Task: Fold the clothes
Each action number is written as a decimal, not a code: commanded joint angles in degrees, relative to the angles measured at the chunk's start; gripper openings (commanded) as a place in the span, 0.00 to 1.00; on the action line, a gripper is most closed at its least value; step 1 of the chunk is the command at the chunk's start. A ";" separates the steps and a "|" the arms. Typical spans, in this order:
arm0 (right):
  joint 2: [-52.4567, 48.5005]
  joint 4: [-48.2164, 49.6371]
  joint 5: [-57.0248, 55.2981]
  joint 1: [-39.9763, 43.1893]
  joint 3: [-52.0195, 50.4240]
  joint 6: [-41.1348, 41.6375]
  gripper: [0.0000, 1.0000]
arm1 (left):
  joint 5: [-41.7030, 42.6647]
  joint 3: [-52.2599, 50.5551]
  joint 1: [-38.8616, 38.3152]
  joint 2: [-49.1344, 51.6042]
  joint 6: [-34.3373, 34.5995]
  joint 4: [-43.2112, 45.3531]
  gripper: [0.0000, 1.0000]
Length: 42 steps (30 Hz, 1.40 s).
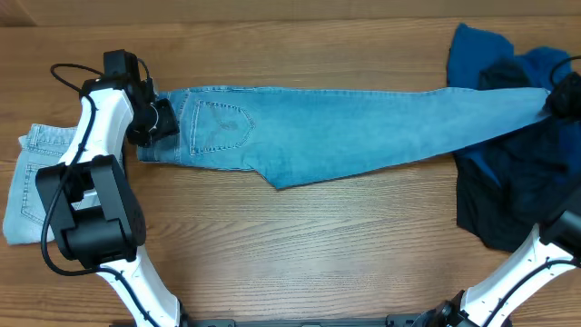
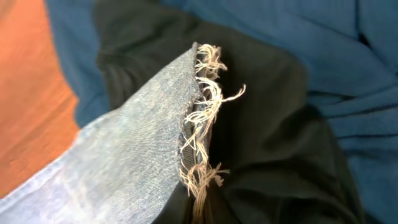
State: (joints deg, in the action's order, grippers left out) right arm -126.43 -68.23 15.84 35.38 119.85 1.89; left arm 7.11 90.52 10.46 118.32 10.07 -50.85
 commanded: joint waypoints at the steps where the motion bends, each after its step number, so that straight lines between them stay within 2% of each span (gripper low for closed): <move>1: 6.99 -0.37 5.22 -0.48 3.23 -1.92 0.04 | -0.02 0.39 -0.42 -0.26 -1.27 0.20 0.47; 6: 7.78 -5.33 7.63 -7.91 3.23 -8.15 0.04 | -0.02 0.39 -0.42 -0.26 -1.27 0.22 0.47; 11: 8.26 -7.74 3.48 -21.42 3.23 -9.90 0.04 | -0.02 0.39 -0.42 -0.24 -1.29 -0.04 0.47; 15: 8.24 -9.66 2.19 -35.74 3.23 -9.03 0.04 | -0.02 0.39 -0.42 -0.26 -1.29 0.15 0.47; 24: 7.10 -7.58 -1.68 -60.08 1.14 -1.62 0.04 | -0.02 0.39 -0.42 -0.26 -1.31 0.09 0.47; 28: 6.73 -3.43 -2.97 -65.64 -5.38 -0.28 0.04 | -0.02 0.39 -0.42 -0.24 -1.29 -0.20 0.47; 32: 6.73 1.38 -2.93 -67.43 -11.13 0.37 0.04 | 0.00 0.39 -0.42 -0.24 -1.29 -0.15 0.47; 36: 6.71 7.56 -2.73 -68.41 -12.59 4.22 0.04 | 0.00 0.39 -0.42 -0.26 -1.29 -0.17 0.46; 42: 6.71 16.22 -2.75 -70.44 -12.61 4.42 0.06 | 0.02 0.39 -0.42 -0.24 -1.27 -0.17 0.47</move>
State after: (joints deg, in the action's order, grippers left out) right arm -120.44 -54.37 12.64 -33.67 107.22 5.65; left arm 7.11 90.52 10.46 118.32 10.07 -51.03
